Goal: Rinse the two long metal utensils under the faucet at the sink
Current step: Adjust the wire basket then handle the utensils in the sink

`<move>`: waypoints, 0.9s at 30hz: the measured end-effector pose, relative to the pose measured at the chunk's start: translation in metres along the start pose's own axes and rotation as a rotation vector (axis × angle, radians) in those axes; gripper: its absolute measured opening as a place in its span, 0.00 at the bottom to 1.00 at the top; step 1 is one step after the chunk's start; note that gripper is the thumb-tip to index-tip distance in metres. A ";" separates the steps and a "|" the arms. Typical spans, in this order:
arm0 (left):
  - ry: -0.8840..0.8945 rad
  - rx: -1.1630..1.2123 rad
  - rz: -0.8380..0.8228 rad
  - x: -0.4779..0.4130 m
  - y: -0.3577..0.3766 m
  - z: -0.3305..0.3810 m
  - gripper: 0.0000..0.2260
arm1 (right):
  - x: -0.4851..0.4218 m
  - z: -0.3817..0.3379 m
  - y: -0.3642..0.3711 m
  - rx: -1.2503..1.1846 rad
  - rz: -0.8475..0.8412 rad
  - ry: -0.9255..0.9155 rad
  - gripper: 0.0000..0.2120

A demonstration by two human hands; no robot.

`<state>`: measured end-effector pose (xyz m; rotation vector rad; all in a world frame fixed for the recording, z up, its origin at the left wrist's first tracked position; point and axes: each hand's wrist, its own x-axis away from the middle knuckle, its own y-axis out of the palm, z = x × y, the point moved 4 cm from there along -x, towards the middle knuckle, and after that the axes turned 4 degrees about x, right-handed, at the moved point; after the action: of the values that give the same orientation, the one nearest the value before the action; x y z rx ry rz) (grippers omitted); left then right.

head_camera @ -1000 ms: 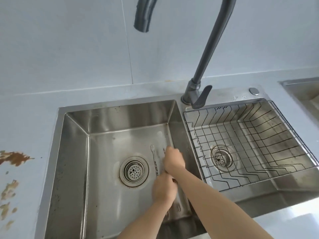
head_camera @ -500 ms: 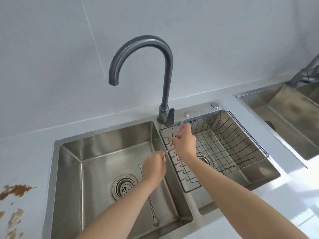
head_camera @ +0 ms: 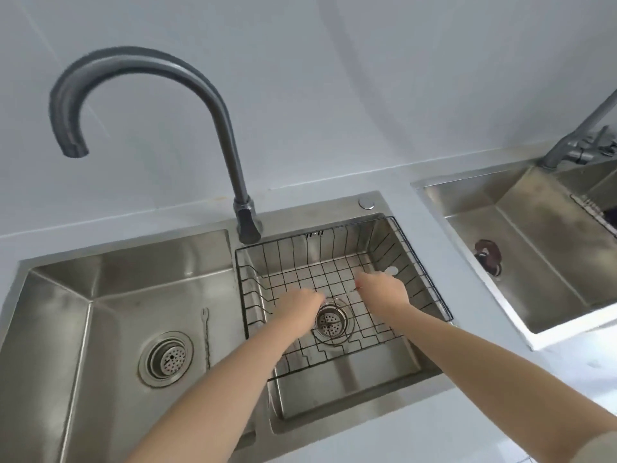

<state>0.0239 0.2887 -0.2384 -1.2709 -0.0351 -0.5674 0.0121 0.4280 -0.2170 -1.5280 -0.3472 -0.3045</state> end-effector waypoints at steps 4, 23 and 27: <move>-0.003 -0.011 -0.121 -0.009 0.029 0.002 0.13 | -0.004 0.009 0.021 0.163 -0.102 -0.159 0.15; -0.124 -0.153 -0.201 -0.024 0.072 0.002 0.12 | -0.039 0.012 0.076 0.254 -0.293 -0.299 0.17; -0.145 -0.118 -0.204 -0.020 0.068 -0.002 0.11 | -0.040 0.012 0.078 0.224 -0.294 -0.286 0.16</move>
<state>0.0345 0.3072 -0.3061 -1.4320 -0.2578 -0.6582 0.0063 0.4405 -0.3044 -1.2987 -0.8098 -0.2670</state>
